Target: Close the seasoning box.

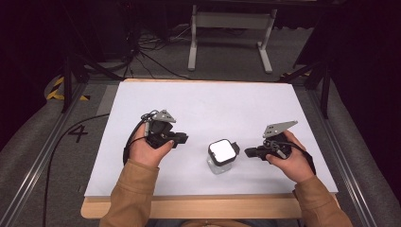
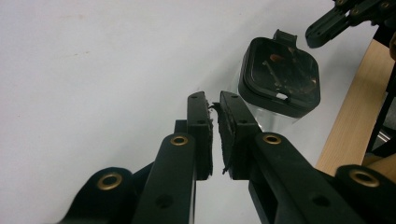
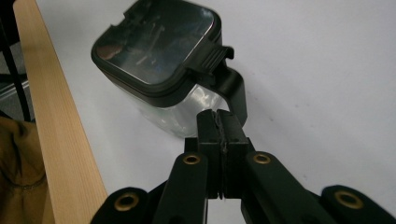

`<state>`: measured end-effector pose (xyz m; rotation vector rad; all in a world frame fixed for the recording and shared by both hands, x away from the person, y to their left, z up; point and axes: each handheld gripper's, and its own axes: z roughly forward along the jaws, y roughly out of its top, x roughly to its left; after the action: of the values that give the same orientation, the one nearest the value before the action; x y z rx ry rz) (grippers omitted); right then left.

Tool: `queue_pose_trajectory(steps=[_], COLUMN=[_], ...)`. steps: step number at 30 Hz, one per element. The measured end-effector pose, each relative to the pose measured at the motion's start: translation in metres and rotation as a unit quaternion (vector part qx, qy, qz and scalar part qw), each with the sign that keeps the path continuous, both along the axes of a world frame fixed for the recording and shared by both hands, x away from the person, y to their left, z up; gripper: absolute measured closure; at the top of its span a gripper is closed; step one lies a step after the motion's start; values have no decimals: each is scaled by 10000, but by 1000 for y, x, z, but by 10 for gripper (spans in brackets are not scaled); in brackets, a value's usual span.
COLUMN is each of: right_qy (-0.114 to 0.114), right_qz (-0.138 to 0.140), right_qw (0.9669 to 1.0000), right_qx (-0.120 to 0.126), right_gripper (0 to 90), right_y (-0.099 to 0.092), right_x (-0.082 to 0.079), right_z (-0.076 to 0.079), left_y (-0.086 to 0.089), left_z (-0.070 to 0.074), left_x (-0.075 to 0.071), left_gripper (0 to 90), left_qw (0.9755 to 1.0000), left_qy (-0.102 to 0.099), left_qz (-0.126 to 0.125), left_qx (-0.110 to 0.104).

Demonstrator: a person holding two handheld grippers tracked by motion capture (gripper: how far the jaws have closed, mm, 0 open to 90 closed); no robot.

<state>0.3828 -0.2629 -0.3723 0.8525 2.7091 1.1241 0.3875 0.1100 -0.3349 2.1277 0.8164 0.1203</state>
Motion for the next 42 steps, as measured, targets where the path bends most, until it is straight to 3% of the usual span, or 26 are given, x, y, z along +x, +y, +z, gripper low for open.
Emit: queue_pose_trajectory(steps=[8,20,36,42], right_qy=[287,360,80,-63], right_qz=[38,-43,-306,-372], right_qw=[9995,9991,9994,9992], right_qx=[-157,-230,172,163], right_gripper=[900,900,900,900], right_y=[9,14,16,8], right_x=[9,21,50,42], right_z=[-18,-29,-35,-24], left_y=[1,5,9,-5], left_z=[-2,-4,-12,-22], left_x=[-2,-6,-14,-7], left_gripper=[847,848,852,874], left_qw=[10000,9999,9995,9994], left_qy=[41,74,159,178], left_qz=[64,65,121,-46], left_qx=[-5,90,227,283])
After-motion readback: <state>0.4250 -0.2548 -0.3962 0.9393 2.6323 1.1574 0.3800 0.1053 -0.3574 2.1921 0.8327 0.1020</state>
